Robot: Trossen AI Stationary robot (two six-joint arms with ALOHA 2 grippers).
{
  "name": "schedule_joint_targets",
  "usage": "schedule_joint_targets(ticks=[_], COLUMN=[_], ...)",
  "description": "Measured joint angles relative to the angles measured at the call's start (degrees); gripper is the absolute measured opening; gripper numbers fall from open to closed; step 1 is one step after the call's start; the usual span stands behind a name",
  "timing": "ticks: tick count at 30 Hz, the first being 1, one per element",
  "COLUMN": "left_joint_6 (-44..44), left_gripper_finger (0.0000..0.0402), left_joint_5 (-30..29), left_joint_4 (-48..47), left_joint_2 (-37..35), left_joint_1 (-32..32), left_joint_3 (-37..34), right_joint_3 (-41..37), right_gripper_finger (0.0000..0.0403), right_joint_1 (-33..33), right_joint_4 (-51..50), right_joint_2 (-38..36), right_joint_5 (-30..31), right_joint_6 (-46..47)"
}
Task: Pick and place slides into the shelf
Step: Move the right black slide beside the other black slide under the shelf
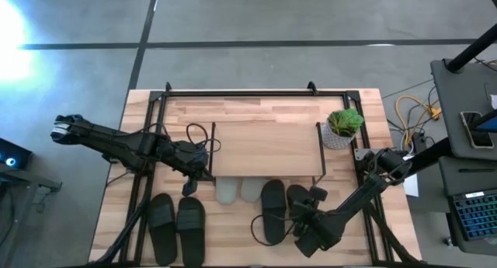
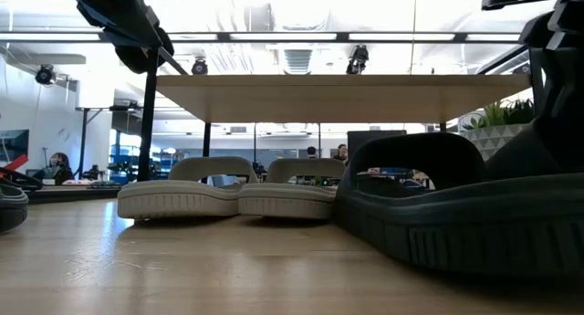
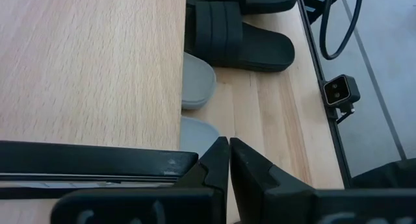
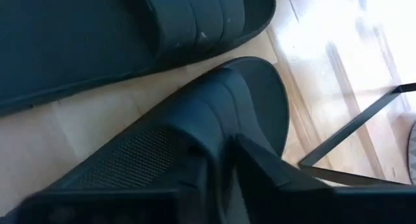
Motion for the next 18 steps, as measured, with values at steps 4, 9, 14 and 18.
schedule_joint_targets(ticks=[4,9,14,18], left_joint_6=[0.02,0.0,0.0,0.0], left_gripper_finger=[0.0,0.0,0.0,0.0], left_joint_5=[0.0,0.01,0.19,0.21], left_joint_4=[0.0,-0.02,-0.07,-0.07], left_joint_2=[0.0,0.0,0.0,0.0], left_joint_1=[0.0,0.02,-0.02,-0.02], left_joint_3=[0.0,0.0,0.0,0.0], right_joint_3=[-0.2,1.3,4.46,8.06], right_gripper_finger=[0.0116,0.0164,0.0186,0.0191], right_joint_1=[0.0,-0.09,-0.19,1.17], right_joint_4=[-0.01,-0.2,-0.7,-1.16], right_joint_2=[0.0,0.02,0.02,0.02], right_joint_5=[0.02,-0.99,-8.62,-10.77], right_joint_6=[0.22,5.06,7.94,11.56])
